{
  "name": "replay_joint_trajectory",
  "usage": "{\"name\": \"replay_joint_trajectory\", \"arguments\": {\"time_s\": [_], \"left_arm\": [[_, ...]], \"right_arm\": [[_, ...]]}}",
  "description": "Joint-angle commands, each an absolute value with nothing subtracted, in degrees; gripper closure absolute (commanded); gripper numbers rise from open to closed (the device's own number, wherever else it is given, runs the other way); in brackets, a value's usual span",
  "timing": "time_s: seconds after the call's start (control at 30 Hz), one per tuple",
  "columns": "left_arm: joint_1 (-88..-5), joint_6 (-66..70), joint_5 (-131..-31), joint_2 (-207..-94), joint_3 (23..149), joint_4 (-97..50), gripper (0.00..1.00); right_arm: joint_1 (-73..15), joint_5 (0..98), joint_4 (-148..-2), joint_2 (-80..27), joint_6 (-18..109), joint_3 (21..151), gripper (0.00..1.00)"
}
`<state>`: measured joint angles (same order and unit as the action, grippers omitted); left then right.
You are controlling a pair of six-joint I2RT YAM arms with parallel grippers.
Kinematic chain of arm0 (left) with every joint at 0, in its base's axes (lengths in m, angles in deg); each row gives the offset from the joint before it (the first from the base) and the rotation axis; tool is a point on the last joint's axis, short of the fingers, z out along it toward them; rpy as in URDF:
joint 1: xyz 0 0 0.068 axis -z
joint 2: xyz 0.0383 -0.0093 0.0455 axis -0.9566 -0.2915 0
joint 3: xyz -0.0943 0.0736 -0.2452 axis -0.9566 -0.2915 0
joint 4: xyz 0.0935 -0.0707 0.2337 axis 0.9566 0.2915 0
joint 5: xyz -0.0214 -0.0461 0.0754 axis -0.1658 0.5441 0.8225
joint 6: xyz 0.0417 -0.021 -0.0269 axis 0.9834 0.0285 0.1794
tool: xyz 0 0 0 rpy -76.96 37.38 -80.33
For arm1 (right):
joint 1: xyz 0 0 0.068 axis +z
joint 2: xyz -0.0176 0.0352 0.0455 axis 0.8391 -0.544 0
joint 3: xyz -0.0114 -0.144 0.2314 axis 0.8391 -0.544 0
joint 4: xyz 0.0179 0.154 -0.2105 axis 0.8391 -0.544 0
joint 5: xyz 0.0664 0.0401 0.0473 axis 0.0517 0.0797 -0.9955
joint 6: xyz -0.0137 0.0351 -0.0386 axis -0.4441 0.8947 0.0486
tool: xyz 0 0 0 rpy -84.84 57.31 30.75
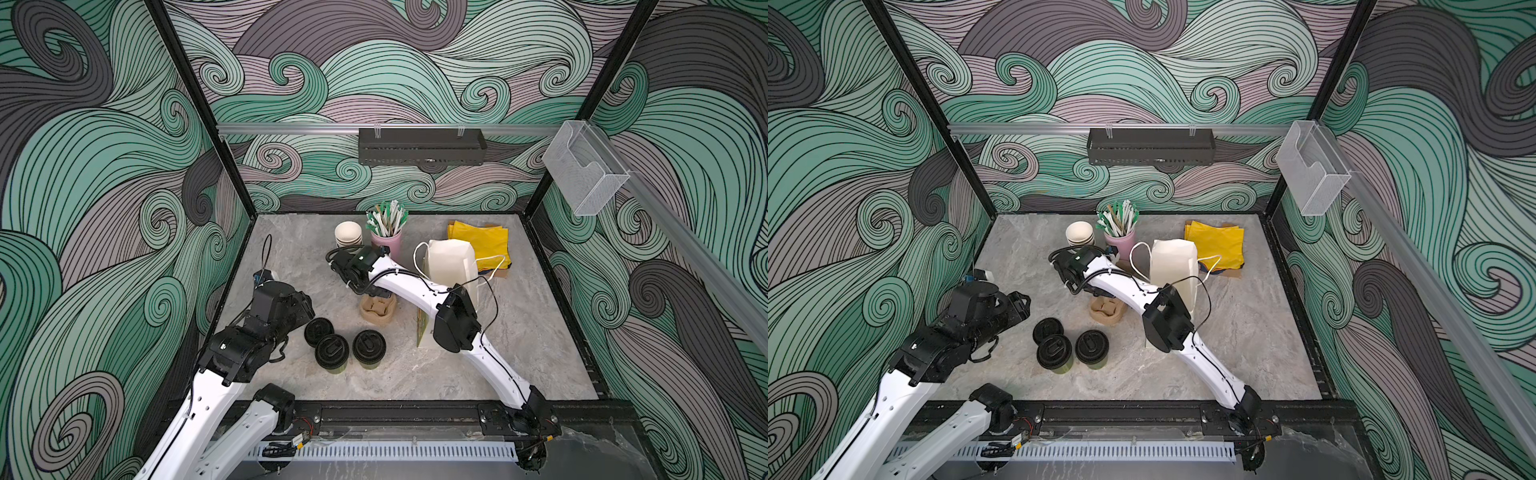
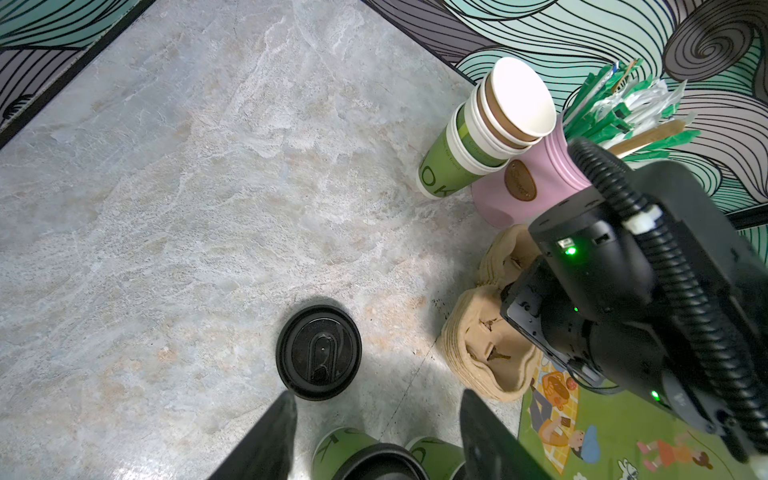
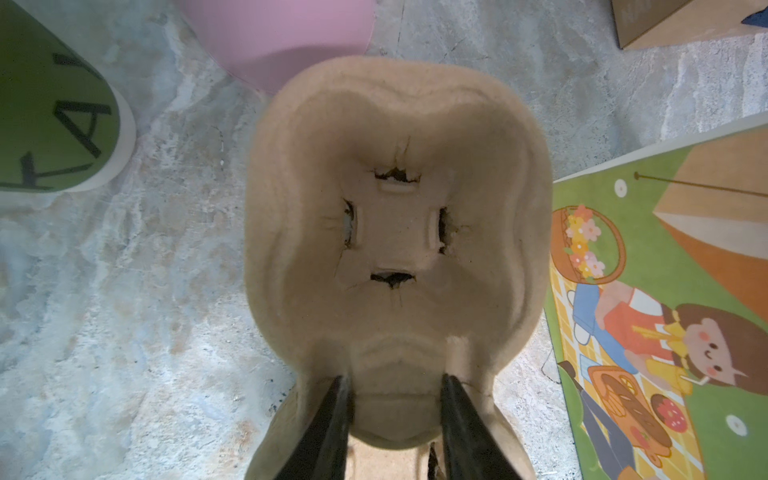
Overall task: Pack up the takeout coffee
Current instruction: 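Grasp the top brown pulp cup carrier with the right gripper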
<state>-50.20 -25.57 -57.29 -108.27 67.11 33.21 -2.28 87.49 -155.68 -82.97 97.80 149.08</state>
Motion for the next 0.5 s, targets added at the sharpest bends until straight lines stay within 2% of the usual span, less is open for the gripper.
{"name": "replay_joint_trajectory", "arguments": {"time_s": [0.0,0.2,0.47], "left_arm": [[-50.48,-25.50,-57.69,-108.56,66.92,32.56,0.36],[-50.52,-25.42,-57.78,-108.93,66.92,32.29,0.36],[-50.50,-25.33,-57.74,-109.25,66.87,31.96,0.36]], "right_arm": [[-2.67,87.32,-156.62,-84.36,99.35,149.63,0.69],[-2.65,87.72,-156.60,-83.28,99.12,149.46,0.75],[-2.48,87.09,-156.32,-82.10,98.24,149.28,0.76]]}}
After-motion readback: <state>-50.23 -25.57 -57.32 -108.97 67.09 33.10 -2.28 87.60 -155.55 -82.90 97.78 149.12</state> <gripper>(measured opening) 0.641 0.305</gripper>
